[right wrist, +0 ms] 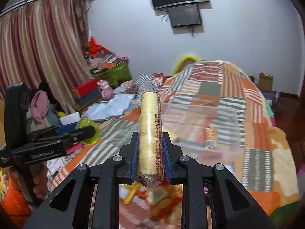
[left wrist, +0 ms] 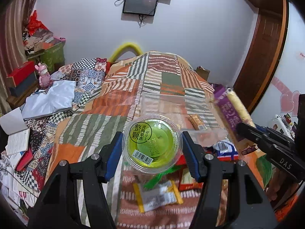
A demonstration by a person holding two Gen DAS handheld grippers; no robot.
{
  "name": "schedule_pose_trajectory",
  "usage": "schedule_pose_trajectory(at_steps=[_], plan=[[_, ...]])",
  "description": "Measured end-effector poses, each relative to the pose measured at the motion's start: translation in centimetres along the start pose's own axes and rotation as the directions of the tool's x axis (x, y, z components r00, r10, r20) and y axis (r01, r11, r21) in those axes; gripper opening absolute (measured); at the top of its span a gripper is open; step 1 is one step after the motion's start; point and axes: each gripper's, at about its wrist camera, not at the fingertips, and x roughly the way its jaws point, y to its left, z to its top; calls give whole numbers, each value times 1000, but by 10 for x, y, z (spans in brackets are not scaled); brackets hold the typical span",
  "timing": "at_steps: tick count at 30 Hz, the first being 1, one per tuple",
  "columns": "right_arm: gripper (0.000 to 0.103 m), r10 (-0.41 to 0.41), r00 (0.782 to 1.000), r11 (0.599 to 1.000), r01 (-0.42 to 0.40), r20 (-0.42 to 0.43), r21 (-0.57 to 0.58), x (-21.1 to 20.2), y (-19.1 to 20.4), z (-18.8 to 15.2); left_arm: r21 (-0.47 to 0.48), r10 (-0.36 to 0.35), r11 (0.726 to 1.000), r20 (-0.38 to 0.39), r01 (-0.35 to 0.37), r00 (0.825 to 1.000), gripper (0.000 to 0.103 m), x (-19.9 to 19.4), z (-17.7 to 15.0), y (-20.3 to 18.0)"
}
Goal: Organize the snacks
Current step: 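Grasp the purple-wrapped yellow roll with the right tool, then place jelly cup in the box with left tool while right tool places the roll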
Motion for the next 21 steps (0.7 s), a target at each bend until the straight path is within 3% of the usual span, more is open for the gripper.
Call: schedule_pose_trajectory(at_steps=[12,21], plan=[[21,-110,994,993,111,-29,43,13,-66,9,48,1,999,-65,2,998,60,74,30,-29],[21,-117,987,992,121,-110,36,48,-88,12,104,-13,994,-154,29,988,60,129,34,-46]])
